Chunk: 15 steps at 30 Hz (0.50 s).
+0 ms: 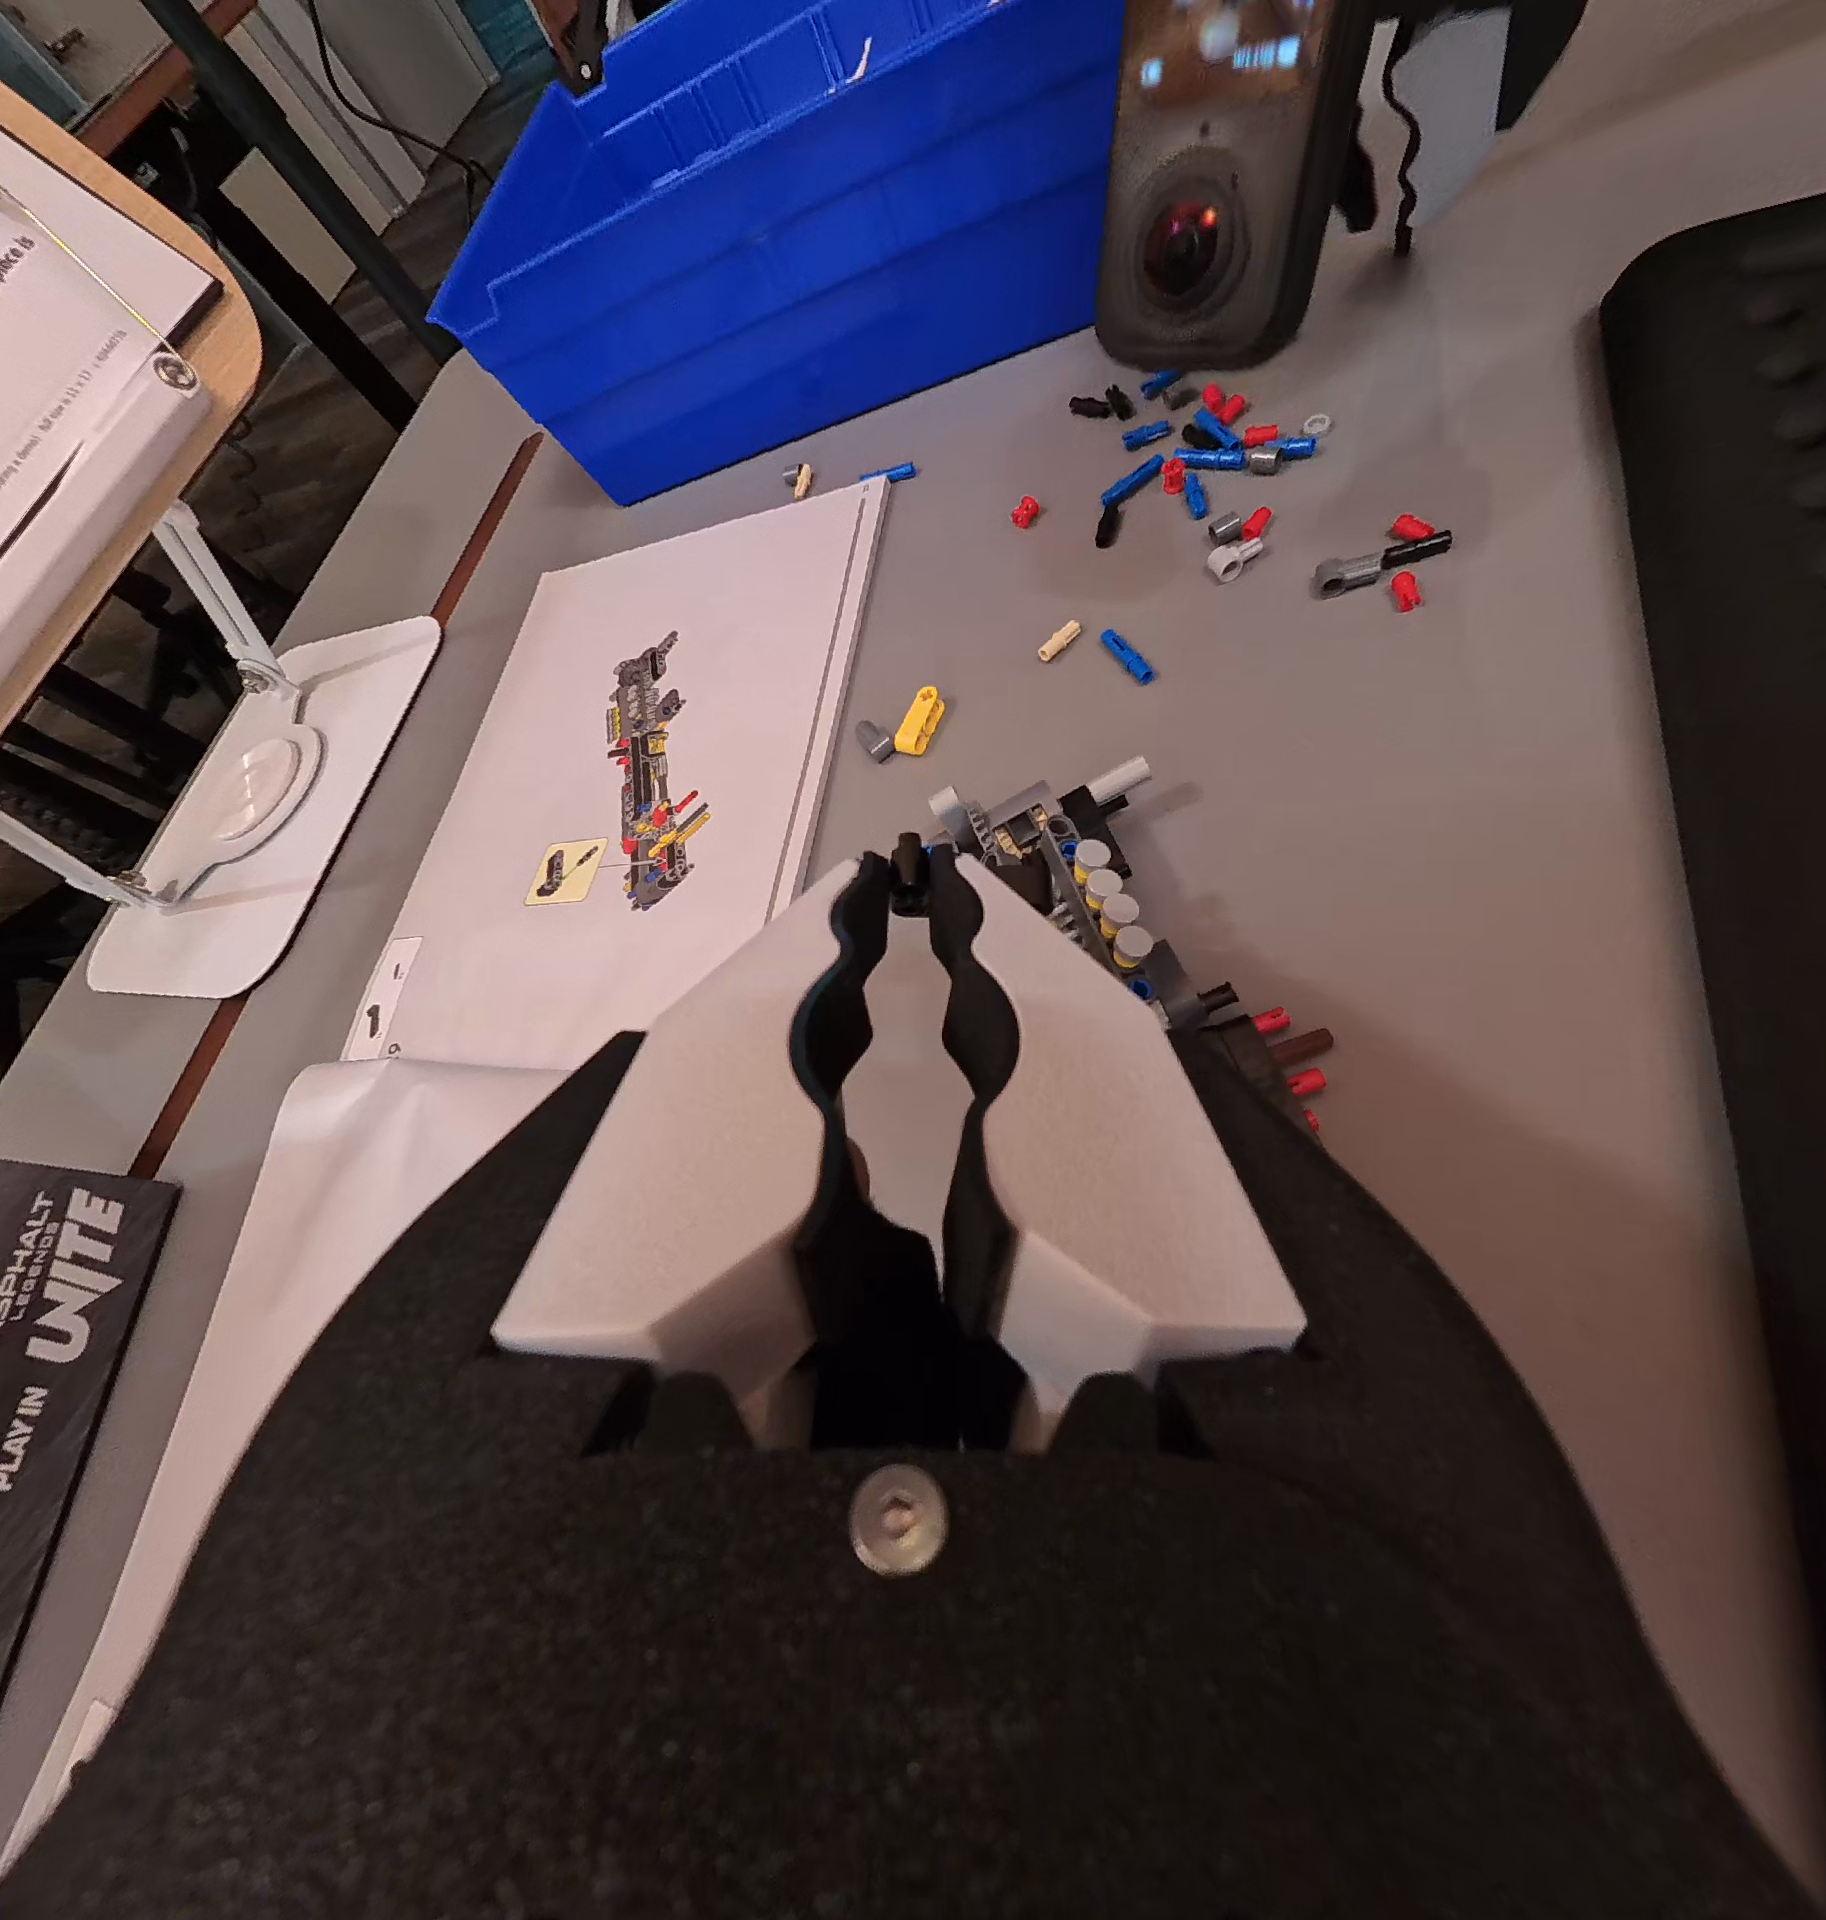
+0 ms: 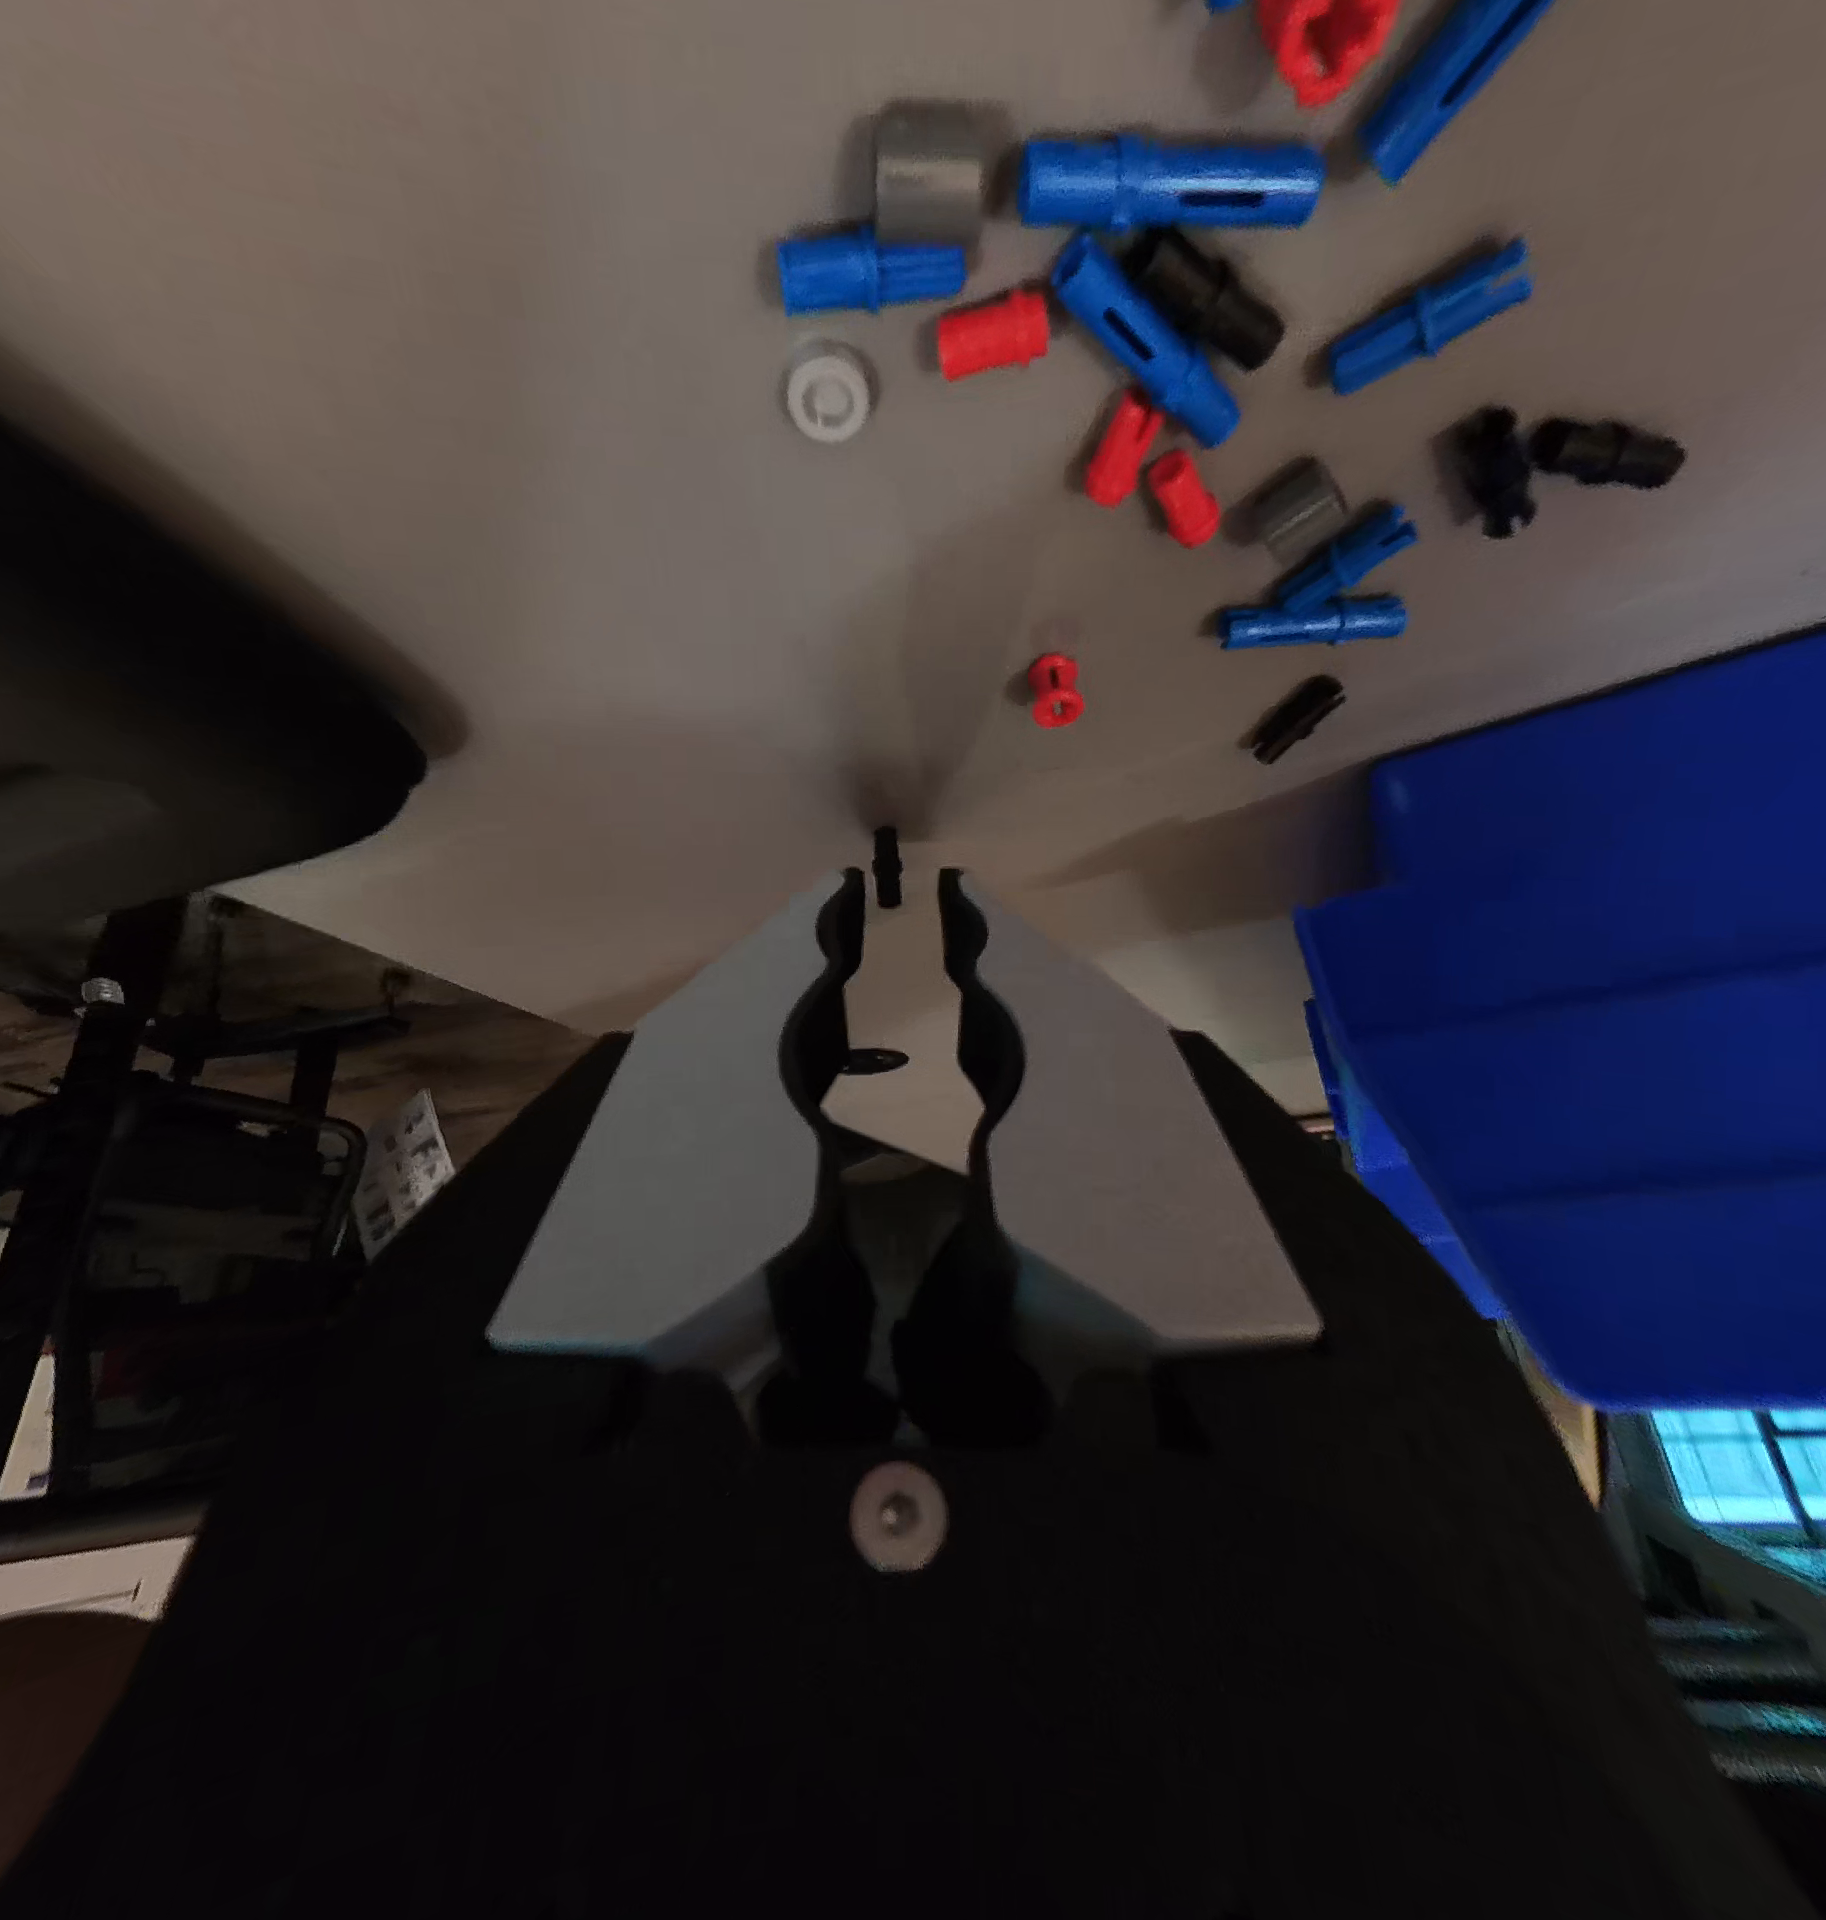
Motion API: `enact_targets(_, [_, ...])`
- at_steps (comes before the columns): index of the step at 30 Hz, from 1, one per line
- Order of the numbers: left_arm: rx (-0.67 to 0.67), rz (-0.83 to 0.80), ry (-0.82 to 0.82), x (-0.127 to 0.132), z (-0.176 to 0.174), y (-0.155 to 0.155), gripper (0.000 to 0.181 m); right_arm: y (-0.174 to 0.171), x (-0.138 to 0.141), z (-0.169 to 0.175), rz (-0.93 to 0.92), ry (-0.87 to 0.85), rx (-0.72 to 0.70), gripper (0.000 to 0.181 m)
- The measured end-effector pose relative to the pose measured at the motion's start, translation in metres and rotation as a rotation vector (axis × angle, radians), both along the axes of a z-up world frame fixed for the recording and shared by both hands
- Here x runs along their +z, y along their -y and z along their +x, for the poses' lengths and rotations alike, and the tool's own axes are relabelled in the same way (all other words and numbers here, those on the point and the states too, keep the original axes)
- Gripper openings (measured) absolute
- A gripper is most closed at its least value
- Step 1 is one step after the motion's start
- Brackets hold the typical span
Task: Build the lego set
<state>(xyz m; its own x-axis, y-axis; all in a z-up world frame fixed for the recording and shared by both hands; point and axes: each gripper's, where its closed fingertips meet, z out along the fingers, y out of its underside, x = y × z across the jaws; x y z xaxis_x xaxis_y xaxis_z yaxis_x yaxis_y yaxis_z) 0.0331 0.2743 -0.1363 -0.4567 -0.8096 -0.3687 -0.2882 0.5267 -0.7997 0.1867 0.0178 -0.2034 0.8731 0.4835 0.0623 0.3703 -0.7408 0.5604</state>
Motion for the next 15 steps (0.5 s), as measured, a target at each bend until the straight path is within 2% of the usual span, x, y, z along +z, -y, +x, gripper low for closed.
enact_targets(6, [0.001, 0.004, 0.000, -0.001, 0.000, 0.000, 0.007, 0.002, 0.013, -0.002, 0.217, -0.106, -0.043, 0.021])
enact_targets(11, [-0.003, -0.001, -0.003, -0.002, 0.000, 0.002, 0.007, 0.002, 0.026, 0.004, 0.563, -0.229, -0.127, 0.026])
enact_targets(15, [-0.013, -0.005, -0.005, -0.002, 0.000, 0.006, 0.006, -0.002, 0.022, -0.004, 0.794, -0.375, -0.168, 0.026])
